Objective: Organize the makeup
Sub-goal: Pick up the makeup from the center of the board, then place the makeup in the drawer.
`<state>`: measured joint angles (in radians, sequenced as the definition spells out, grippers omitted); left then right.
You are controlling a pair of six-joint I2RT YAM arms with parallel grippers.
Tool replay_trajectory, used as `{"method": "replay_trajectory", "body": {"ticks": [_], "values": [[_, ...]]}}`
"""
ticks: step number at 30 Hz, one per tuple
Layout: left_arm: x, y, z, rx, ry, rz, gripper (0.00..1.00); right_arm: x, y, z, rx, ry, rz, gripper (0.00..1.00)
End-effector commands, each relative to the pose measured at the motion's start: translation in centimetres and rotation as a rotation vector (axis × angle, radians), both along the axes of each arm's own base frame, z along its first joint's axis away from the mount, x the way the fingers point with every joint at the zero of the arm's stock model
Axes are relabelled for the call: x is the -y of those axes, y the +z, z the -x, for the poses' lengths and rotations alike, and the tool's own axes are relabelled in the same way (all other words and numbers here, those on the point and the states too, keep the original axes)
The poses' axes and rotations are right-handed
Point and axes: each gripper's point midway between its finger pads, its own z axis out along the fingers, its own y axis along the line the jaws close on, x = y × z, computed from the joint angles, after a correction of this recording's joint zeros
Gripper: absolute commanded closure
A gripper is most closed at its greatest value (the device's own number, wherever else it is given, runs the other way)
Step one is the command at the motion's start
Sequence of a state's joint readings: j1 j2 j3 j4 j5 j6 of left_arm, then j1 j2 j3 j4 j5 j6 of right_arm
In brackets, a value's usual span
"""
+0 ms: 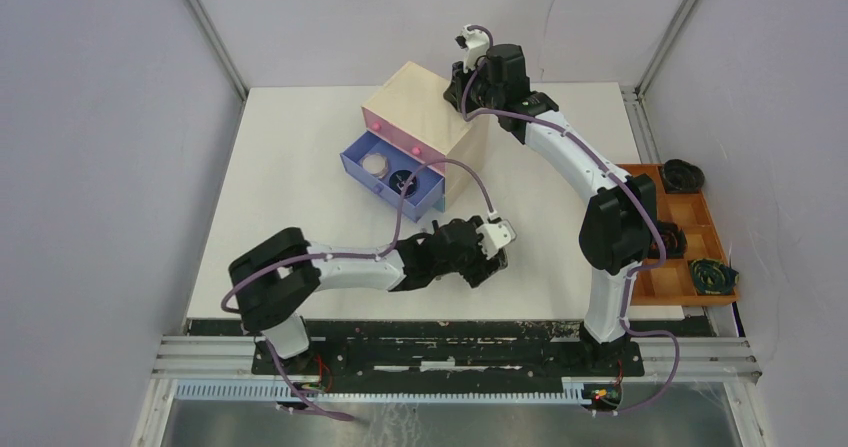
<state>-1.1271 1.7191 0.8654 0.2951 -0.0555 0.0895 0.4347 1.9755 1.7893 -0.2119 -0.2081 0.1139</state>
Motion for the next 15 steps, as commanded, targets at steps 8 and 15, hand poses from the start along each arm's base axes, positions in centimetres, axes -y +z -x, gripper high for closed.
{"method": "replay_trajectory", "body": {"ticks": [8,15], "values": [[-6.4,15.1,-6.0,0.117,0.247,0.167,0.97,8.1,-20.5,9.8,-0.678,-0.075,0.395,0.80],[-13.1,17.5,-9.6,0.188,0.434,0.158,0.97,8.0,-20.6,9.8,-0.681,-0.074,0.392,0.80]]}}
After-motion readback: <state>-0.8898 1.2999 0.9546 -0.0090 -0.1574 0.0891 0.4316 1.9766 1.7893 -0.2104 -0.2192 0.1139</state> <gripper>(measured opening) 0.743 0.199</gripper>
